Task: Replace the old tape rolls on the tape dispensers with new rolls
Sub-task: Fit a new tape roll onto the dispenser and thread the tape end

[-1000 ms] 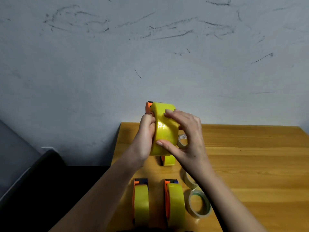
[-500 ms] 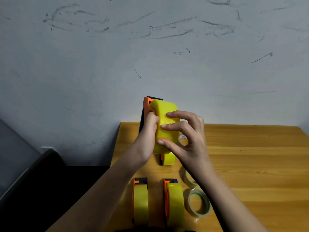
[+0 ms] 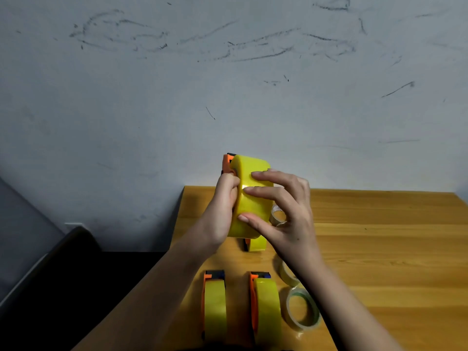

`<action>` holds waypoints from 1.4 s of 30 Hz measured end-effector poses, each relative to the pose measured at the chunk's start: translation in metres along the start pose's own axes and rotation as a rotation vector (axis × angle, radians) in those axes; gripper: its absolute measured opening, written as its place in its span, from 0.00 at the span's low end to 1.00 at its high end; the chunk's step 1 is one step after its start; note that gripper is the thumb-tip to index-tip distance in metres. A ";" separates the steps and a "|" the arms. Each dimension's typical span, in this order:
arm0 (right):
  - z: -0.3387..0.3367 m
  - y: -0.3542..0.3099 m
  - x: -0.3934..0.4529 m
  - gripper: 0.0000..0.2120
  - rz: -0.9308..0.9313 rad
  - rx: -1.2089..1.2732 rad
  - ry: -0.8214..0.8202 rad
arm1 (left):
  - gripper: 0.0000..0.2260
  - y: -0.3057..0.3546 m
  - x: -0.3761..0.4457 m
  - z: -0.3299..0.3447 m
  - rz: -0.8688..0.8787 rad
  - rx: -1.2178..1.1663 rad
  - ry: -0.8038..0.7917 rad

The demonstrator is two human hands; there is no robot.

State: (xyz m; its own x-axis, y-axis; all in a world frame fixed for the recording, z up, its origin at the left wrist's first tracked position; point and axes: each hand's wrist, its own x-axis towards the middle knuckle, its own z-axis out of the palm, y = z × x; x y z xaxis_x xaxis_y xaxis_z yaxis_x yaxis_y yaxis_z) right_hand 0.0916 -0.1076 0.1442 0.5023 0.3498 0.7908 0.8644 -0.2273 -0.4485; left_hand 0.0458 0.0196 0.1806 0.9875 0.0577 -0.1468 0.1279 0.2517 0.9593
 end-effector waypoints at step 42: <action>-0.008 0.010 0.013 0.11 -0.085 -0.098 -0.023 | 0.26 -0.007 0.015 0.000 -0.103 0.085 0.047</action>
State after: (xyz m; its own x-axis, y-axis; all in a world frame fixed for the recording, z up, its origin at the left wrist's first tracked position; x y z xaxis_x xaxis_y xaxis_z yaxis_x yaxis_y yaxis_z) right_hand 0.1062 -0.1126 0.1532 0.4283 0.3922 0.8141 0.8983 -0.2829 -0.3363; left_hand 0.0593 0.0183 0.1720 0.9635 0.0818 -0.2550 0.2379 0.1763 0.9552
